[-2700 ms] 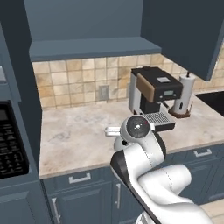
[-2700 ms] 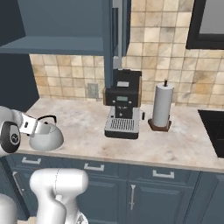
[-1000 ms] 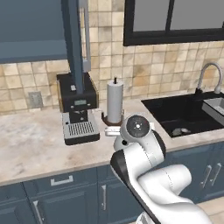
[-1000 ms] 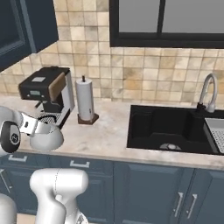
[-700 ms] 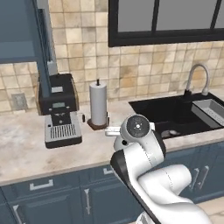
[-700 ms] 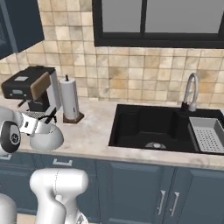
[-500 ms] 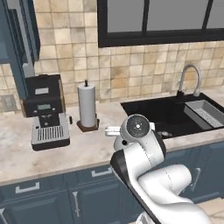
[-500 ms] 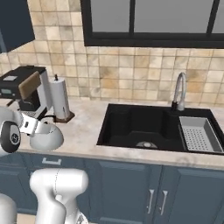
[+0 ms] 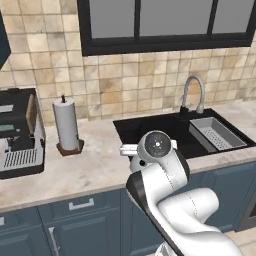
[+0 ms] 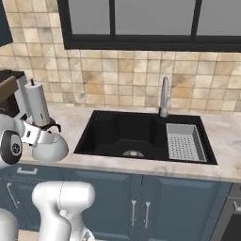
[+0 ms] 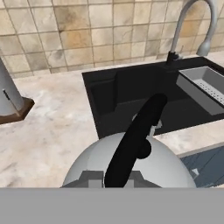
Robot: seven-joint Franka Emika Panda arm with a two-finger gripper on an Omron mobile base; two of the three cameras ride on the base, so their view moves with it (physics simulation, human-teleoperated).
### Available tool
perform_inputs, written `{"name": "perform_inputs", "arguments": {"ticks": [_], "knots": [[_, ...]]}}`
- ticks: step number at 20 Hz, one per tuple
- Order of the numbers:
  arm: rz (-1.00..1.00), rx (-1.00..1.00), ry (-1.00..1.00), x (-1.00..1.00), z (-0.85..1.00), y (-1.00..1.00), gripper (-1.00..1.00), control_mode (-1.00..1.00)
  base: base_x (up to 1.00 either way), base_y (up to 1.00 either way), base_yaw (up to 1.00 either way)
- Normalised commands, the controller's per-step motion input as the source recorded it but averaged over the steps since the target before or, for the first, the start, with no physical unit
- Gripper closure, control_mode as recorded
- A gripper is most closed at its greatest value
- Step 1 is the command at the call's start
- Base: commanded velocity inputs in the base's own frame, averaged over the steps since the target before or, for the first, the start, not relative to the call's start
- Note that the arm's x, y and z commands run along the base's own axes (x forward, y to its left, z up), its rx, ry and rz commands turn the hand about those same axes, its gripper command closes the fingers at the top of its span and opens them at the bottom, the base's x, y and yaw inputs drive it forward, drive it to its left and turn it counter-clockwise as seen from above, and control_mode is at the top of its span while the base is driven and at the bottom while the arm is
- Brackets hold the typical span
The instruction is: Open the cabinet, pick the kettle from the cabinet, and place it in the sink.
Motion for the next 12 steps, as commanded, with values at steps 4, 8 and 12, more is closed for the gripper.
{"name": "perform_inputs", "arguments": {"ticks": [4, 8, 12], "knots": [[0.00, 0.00, 0.00, 0.00, 0.00, 0.00, 1.00, 1.00, 0.06, -0.62, 0.00], [0.00, 0.00, 0.00, 0.00, 0.00, 0.00, 1.00, 1.00, 0.11, -0.61, 0.00], [0.00, 0.00, 0.00, 0.00, 0.00, 0.00, 1.00, 1.00, 0.14, -0.60, 0.00]]}}
